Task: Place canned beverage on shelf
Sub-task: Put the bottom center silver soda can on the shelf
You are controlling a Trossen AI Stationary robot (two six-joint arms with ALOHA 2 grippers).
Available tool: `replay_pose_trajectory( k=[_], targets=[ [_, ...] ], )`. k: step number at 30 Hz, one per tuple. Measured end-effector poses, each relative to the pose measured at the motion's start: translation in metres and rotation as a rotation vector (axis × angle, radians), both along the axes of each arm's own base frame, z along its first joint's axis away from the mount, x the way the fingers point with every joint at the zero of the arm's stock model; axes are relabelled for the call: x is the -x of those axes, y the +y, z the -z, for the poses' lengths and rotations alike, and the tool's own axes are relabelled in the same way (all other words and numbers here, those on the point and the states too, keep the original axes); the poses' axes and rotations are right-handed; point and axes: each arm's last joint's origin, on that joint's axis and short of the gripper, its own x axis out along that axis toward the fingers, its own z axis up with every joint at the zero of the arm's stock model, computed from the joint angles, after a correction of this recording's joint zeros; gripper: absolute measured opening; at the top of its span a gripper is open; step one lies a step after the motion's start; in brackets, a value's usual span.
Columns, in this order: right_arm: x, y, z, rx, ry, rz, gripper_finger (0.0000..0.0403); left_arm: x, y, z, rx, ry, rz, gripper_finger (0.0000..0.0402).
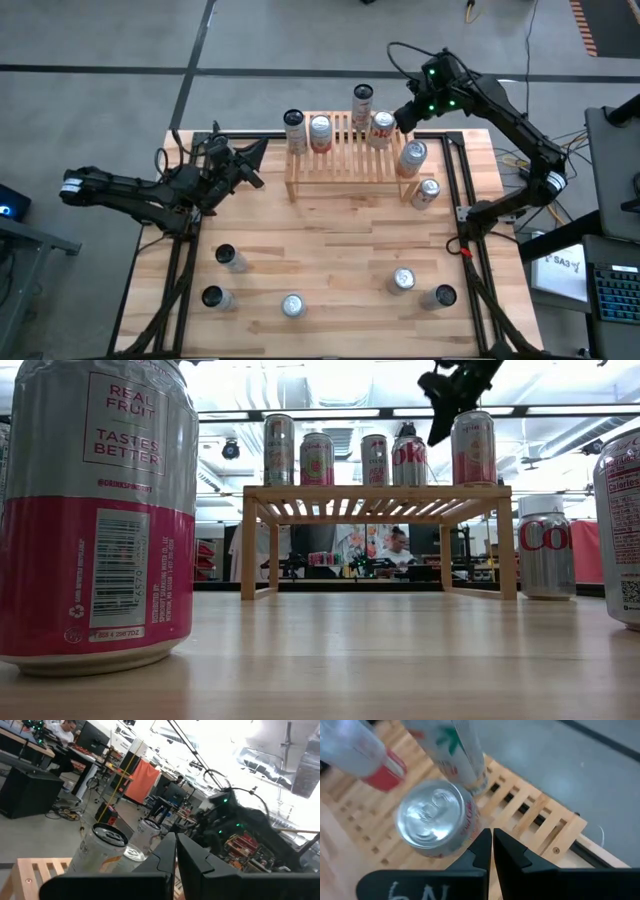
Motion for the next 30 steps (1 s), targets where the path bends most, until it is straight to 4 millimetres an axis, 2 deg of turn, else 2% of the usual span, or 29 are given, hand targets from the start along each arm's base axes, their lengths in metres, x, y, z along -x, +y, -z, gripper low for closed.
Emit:
replay_pose_trajectory(
  k=[5,9,15,20,24,30],
  targets=[
    [0.008,0.013,-0.025,0.021,-0.106,0.054,0.0011,-0.011,-0.001,-0.019,-0.061,0.049,0.007,0.0],
    [0.009,0.026,-0.043,0.004,-0.188,0.02,0.0011,-0.015,-0.002,-0.041,-0.116,0.25,0.005,0.0],
    [0.009,0.053,-0.066,0.011,-0.285,-0.037,0.0011,0.003,0.0,-0.068,-0.022,0.627,0.028,0.0],
    [0.011,0.068,-0.08,0.017,-0.339,-0.067,0.0011,0.026,0.002,-0.081,0.112,0.832,0.002,0.0],
    [0.011,0.067,-0.079,-0.002,-0.345,-0.006,0.0011,0.031,0.002,-0.092,0.126,0.885,-0.009,0.0],
    [-0.005,0.052,-0.058,-0.082,-0.273,0.05,0.0011,0.021,0.002,-0.101,0.06,0.913,0.003,0.0]
  ],
)
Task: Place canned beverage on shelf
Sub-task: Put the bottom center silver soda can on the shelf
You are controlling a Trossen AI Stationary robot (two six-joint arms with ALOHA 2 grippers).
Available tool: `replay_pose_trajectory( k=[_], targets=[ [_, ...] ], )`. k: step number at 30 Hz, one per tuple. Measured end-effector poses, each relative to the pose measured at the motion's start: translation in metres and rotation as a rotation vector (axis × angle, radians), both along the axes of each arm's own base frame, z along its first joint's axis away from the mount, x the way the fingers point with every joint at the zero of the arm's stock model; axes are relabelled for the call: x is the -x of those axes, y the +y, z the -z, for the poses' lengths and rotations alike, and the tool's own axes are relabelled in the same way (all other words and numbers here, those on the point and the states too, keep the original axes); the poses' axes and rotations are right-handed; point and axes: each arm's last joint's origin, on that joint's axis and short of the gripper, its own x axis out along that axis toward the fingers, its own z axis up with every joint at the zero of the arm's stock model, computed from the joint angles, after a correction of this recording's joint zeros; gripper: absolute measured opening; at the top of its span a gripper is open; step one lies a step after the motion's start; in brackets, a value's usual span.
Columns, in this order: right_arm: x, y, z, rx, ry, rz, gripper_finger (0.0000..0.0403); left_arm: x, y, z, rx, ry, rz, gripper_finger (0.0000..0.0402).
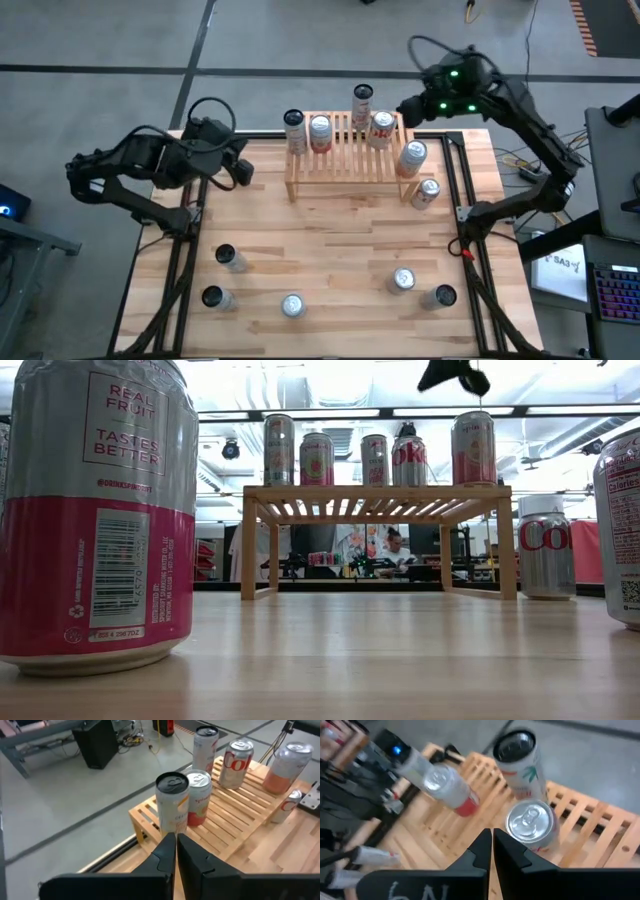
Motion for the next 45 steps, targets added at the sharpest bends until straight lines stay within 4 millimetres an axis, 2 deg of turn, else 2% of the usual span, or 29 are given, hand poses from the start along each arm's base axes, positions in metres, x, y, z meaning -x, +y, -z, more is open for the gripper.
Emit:
replay_pose_trajectory(
  k=[7,10,14,24,29,38,45],
  targets=[
    [-0.015,-0.03,0.029,0.034,0.228,0.14,0.0011,-0.013,-0.001,-0.003,-0.045,0.047,0.029,0.0],
    [-0.019,-0.043,0.04,0.015,0.28,0.139,0.0011,-0.018,-0.002,-0.002,-0.047,0.055,0.031,0.0],
    [-0.025,-0.051,0.05,-0.009,0.324,0.132,0.0011,-0.022,-0.002,-0.001,-0.04,0.064,0.041,0.0],
    [-0.021,-0.042,0.045,-0.022,0.31,0.128,0.0011,-0.034,-0.003,0.006,-0.022,0.082,0.042,0.0],
    [-0.021,-0.044,0.044,0.0,0.31,0.141,0.0011,-0.039,-0.004,0.008,-0.022,0.088,0.042,0.0],
    [-0.024,-0.047,0.049,0.011,0.34,0.137,0.0011,-0.041,-0.004,0.008,-0.026,0.084,0.046,0.0],
    [-0.027,-0.04,0.048,0.009,0.335,0.112,0.0011,-0.044,-0.006,0.006,-0.019,0.043,0.05,0.0]
  ],
)
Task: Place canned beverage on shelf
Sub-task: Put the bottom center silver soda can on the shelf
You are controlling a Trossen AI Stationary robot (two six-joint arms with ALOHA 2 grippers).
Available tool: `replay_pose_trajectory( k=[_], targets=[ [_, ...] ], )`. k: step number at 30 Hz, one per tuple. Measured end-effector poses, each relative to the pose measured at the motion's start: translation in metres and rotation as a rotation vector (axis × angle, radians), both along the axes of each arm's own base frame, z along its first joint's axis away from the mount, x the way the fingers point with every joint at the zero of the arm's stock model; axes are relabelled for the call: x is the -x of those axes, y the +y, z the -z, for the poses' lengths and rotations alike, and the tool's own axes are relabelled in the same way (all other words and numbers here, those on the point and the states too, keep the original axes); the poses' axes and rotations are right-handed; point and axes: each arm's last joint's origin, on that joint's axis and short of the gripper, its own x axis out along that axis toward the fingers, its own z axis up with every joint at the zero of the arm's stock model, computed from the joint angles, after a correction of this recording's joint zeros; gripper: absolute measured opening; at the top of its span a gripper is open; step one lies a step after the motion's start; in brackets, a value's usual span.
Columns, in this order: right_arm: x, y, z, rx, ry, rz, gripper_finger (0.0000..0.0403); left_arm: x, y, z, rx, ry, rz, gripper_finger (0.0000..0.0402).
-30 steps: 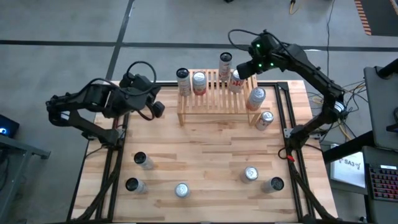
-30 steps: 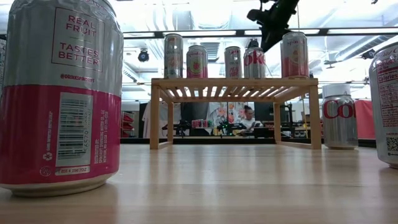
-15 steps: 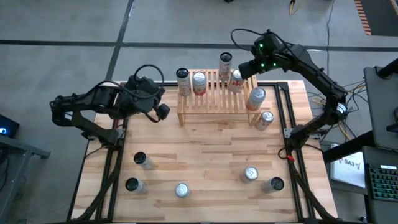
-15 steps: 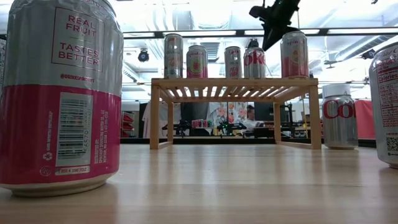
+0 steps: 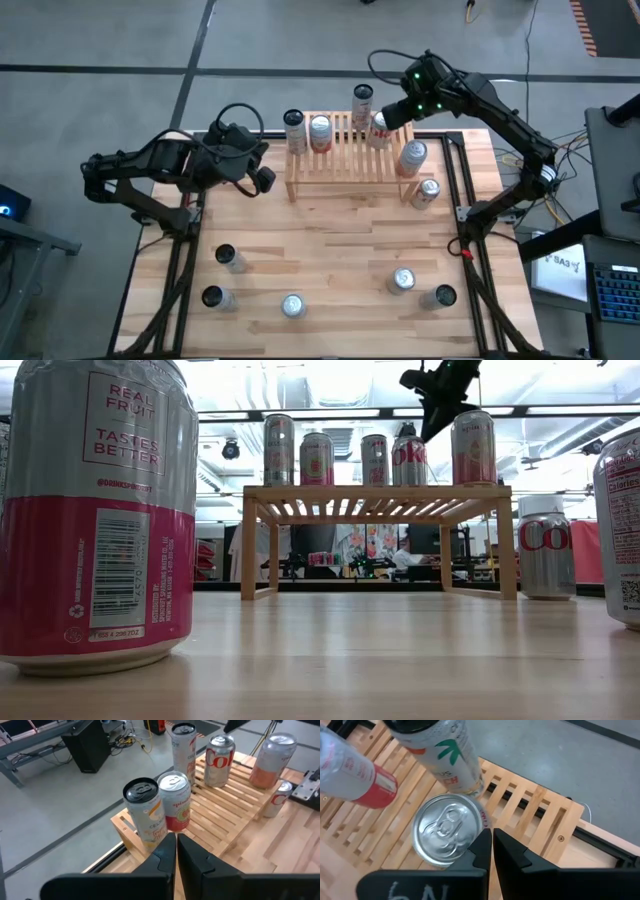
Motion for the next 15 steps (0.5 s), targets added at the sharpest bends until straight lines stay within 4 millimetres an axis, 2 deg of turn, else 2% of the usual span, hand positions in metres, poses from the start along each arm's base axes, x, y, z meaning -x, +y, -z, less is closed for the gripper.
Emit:
replay_pose_trajectory(
  k=[15],
  targets=[
    [-0.005,0.0067,0.0012,-0.015,-0.003,-0.036,0.0011,-0.0016,-0.0002,-0.0017,0.003,-0.028,0.0,0.0]
  ],
)
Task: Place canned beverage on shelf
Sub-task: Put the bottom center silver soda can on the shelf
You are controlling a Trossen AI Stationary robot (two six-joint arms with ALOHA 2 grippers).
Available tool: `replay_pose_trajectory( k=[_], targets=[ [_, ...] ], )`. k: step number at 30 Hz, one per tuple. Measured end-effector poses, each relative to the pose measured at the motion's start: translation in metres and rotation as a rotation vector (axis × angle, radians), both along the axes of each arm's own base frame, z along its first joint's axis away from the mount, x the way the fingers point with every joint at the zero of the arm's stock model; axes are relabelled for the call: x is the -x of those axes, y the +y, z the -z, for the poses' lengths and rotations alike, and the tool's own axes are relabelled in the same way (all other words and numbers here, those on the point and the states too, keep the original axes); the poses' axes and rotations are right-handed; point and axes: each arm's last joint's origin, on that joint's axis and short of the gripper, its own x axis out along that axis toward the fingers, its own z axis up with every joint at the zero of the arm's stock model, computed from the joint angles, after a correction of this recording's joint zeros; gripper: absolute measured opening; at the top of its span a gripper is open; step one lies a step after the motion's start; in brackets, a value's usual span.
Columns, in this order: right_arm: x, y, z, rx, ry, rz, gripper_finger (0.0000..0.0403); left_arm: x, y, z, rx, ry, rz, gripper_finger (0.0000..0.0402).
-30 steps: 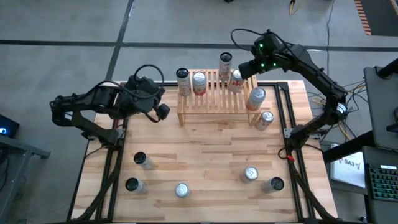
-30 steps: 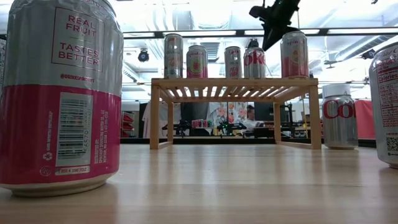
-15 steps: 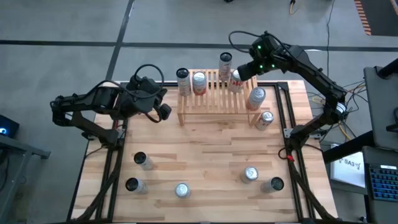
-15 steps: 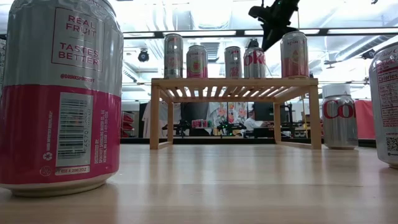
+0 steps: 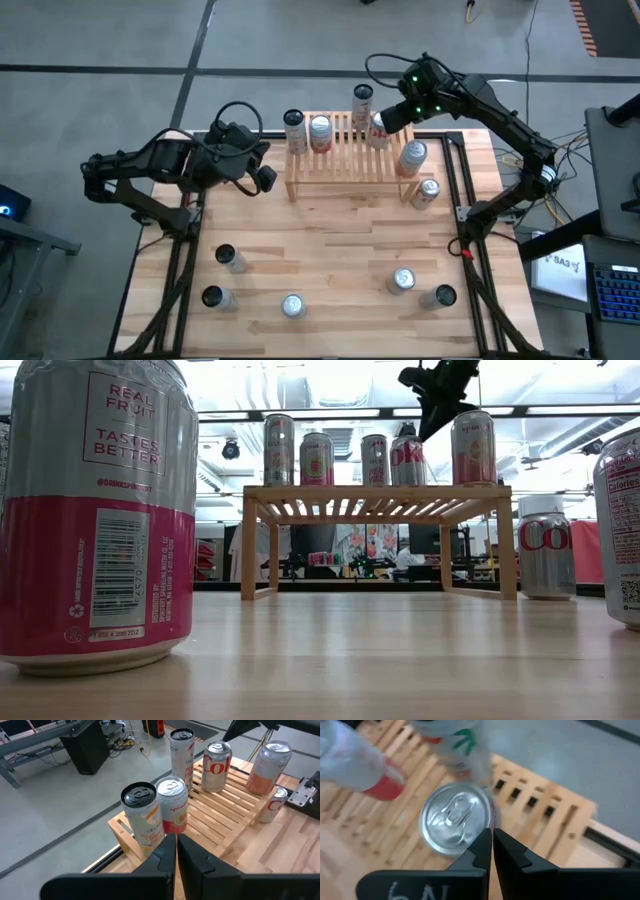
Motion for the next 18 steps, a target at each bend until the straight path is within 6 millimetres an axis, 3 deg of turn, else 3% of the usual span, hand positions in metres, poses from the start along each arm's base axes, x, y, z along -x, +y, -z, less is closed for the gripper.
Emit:
replay_pose_trajectory(
  k=[18],
  targets=[
    [-0.0015,0.0091,-0.0014,-0.01,0.004,0.031,0.0011,-0.0002,-0.0002,-0.0003,0.0,-0.004,0.001,0.0]
  ],
)
